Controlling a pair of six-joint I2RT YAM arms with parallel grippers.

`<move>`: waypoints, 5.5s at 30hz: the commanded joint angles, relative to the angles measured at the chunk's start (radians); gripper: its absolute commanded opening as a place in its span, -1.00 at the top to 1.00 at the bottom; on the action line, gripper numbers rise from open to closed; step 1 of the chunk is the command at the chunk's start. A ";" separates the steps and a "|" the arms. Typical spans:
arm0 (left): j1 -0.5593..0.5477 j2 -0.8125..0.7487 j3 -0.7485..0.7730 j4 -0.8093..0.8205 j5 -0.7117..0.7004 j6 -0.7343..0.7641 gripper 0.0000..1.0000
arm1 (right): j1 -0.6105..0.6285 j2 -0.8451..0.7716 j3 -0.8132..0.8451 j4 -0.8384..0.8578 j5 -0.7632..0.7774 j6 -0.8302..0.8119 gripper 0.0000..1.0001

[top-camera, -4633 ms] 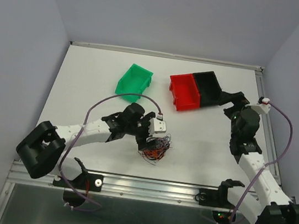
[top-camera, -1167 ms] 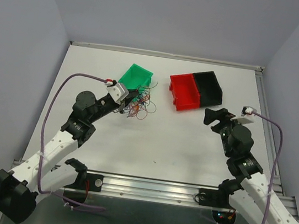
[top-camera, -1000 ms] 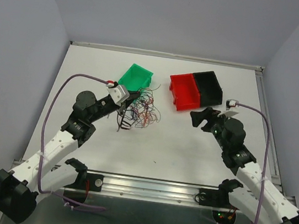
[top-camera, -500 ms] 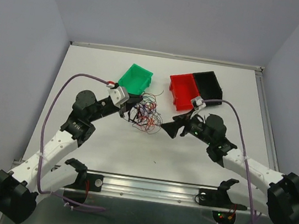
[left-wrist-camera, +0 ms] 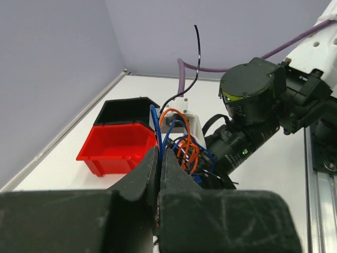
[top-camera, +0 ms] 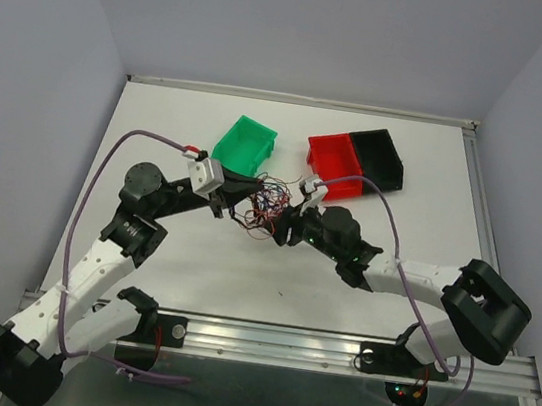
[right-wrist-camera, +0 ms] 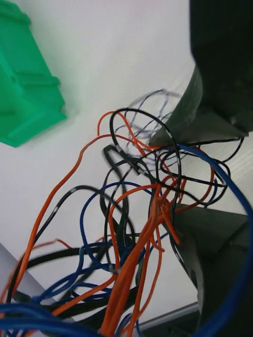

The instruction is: Untangle the cables

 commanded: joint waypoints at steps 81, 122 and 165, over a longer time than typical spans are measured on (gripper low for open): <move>-0.413 0.715 0.320 -0.292 -0.767 0.346 -0.70 | -0.391 -0.725 -0.029 -0.585 0.469 0.236 -0.76; -0.266 0.636 0.484 -0.358 -0.375 0.253 1.00 | -0.391 -0.748 -0.072 -0.506 0.376 0.209 -0.72; -0.272 0.243 0.992 -0.513 -0.421 0.078 1.00 | -0.252 -0.386 -0.208 0.231 -0.536 0.170 -0.90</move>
